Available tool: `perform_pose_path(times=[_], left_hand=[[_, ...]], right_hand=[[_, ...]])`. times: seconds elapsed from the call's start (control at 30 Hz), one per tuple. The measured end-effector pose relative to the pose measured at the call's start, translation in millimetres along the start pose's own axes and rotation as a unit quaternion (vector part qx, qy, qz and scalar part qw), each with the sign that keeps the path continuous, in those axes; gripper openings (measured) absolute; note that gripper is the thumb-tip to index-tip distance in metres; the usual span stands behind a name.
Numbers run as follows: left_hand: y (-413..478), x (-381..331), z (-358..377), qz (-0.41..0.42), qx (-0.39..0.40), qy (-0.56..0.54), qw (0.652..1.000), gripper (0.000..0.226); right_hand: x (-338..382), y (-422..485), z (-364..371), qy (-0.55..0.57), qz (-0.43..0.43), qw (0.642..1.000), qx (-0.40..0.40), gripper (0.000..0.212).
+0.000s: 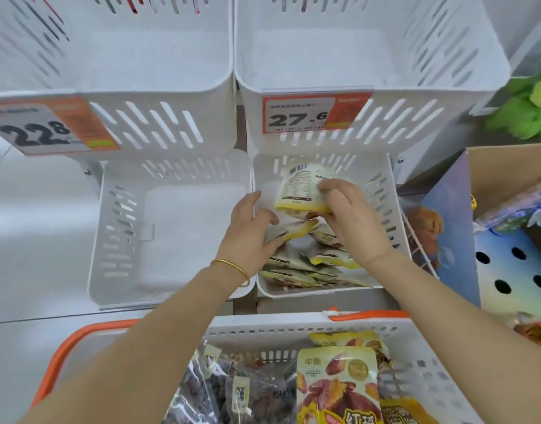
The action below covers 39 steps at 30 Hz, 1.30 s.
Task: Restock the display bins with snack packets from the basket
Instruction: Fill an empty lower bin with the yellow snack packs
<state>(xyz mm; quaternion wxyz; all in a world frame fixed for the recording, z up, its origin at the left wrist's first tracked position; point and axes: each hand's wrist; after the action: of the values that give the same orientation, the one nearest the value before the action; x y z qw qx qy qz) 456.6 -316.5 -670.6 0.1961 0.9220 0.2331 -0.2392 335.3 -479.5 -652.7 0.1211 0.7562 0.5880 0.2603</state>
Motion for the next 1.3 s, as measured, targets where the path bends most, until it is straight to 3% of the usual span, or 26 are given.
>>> perform_pose_path(times=[0.2,0.33,0.47,0.6,0.8,1.03,1.2,1.3], left_hand=[[-7.0,-1.0,1.8,0.005,-0.059,0.030,0.998,0.026],[-8.0,1.2,-0.5,-0.012,-0.068,0.053,0.996,0.043],[-13.1,2.4,2.7,-0.013,-0.022,0.031,0.999,0.060],[-16.0,7.8,3.0,-0.022,-0.024,0.014,0.999,0.058],[-10.2,7.9,-2.5,-0.033,-0.034,0.016,0.999,0.061],[-26.5,-3.4,-9.1,-0.040,-0.022,0.017,0.999,0.063],[-61.1,-24.8,-30.3,0.015,-0.017,0.019,1.000,0.049],[-95.7,-49.9,-43.3,0.040,0.026,-0.010,0.999,0.048]], right_hand=[[5.8,30.0,22.8,0.198,0.165,0.964,0.067,0.022],[-1.6,39.9,35.1,0.271,0.211,0.926,0.154,0.029],[-9.3,41.8,34.3,0.226,0.219,0.919,0.237,0.043],[0.2,45.1,33.3,0.191,0.226,0.919,0.260,0.065],[8.3,42.5,30.5,0.136,0.189,0.926,0.298,0.071],[11.1,23.8,-0.5,0.140,0.212,0.934,0.250,0.072],[38.6,-23.7,-63.3,0.166,0.230,0.948,0.141,0.057],[67.5,-62.9,-107.6,0.209,0.271,0.934,0.100,0.038]])
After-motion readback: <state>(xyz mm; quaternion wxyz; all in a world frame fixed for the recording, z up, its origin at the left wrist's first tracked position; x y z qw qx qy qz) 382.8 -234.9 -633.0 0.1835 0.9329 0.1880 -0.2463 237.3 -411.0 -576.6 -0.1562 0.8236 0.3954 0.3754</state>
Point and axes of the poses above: each hand's wrist, its own y-axis towards the middle knuckle, its own z-axis out of the palm, x = y × z, and after that the axes turned 3 degrees about z, right-handed
